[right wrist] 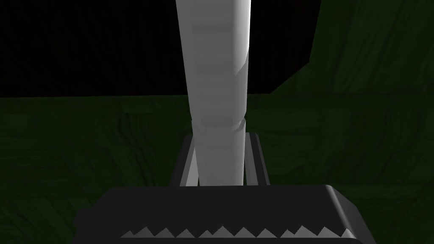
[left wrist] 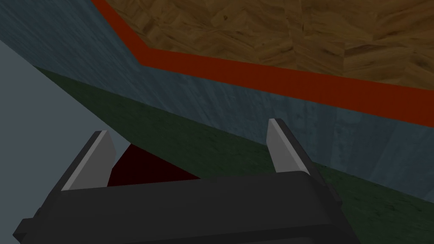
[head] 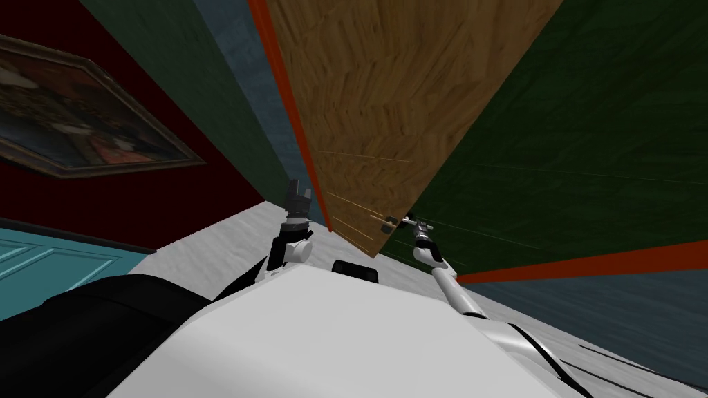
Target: Pull the door open
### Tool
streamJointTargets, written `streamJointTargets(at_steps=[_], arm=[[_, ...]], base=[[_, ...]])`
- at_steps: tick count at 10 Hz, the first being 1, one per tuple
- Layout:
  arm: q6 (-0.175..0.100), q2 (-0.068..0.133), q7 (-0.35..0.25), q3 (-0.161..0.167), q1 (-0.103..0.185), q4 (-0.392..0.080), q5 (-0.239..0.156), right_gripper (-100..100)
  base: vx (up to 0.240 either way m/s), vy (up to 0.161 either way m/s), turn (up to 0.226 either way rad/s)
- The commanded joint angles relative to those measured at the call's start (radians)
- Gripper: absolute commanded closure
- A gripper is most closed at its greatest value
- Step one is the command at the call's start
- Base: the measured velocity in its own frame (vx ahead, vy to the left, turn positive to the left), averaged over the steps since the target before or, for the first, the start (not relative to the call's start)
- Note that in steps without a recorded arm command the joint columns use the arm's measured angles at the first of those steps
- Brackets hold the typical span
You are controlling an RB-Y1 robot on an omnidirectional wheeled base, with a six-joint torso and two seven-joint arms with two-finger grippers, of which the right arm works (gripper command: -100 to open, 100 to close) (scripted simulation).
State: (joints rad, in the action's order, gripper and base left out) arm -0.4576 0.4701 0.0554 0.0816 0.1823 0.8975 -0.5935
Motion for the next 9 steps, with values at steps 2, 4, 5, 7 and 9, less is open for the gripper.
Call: streamJointTargets(at_steps=[2, 4, 5, 7, 9], arm=[[0.003, 0.026, -0.003, -0.013, -0.032, 0.006, -0.006, 100], [-0.003, 0.047, -0.02, 0.0, -0.043, 0.009, -0.009, 100], [-0.007, 0.055, -0.03, 0.01, -0.047, 0.012, -0.01, 100], [-0.014, 0.07, -0.051, 0.033, -0.052, 0.021, -0.011, 100], [-0.024, 0.085, -0.081, 0.07, -0.055, 0.037, -0.013, 100]], base=[[-0.181, -0.059, 0.05], [-0.195, -0.007, 0.1], [-0.201, -0.022, 0.151], [-0.186, -0.036, 0.156], [-0.245, -0.1, 0.247]])
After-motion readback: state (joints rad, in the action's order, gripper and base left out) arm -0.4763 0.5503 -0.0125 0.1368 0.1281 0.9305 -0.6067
